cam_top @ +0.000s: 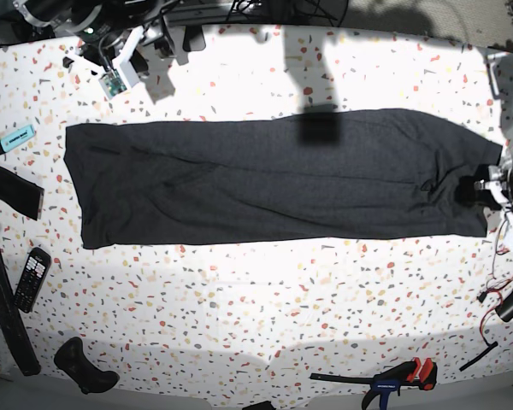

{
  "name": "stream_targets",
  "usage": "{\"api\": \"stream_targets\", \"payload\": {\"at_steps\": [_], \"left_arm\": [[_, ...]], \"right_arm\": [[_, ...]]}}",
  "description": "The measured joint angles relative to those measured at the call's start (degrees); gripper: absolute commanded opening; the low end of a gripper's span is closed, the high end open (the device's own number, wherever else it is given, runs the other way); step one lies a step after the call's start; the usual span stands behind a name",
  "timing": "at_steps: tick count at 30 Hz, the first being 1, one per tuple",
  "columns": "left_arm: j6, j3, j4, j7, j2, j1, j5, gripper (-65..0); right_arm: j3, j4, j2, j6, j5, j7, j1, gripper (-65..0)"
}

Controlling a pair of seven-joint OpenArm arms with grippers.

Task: Fold the T-shirt properly
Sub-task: 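Lift the strip's end with the left gripper and fold it toward the other end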

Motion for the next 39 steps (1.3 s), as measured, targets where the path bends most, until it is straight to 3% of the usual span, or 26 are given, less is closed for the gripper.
{"api": "stream_targets", "payload": {"at_steps": [5,11,22,25,31,39], "left_arm": [[4.0,0.0,4.7,0.1,6.6,0.3,5.0,-65.0],[4.0,0.0,9.5,2.2,15.6,0.8,5.0,-65.0],[4.0,-0.2,15.6,2.4,27.2,5.0,7.5,-65.0],[4.0,-0.3,15.6,1.7,29.5,6.7,7.5,-65.0],[4.0,-0.3,15.6,-5.8,32.8,7.1,7.8,-65.0],[4.0,-0.3,15.6,-6.0,34.9,7.2,12.2,-65.0]], "right_arm": [[0.0,0.0,0.0,0.0,2.0,0.0,0.0,-38.3],[0.0,0.0,0.0,0.0,2.8,0.0,0.1,-38.3],[0.0,0.0,0.0,0.0,2.8,0.0,0.1,-38.3],[0.0,0.0,0.0,0.0,2.8,0.0,0.1,-38.3],[0.0,0.0,0.0,0.0,2.8,0.0,0.1,-38.3],[0.0,0.0,0.0,0.0,2.8,0.0,0.1,-38.3]]}}
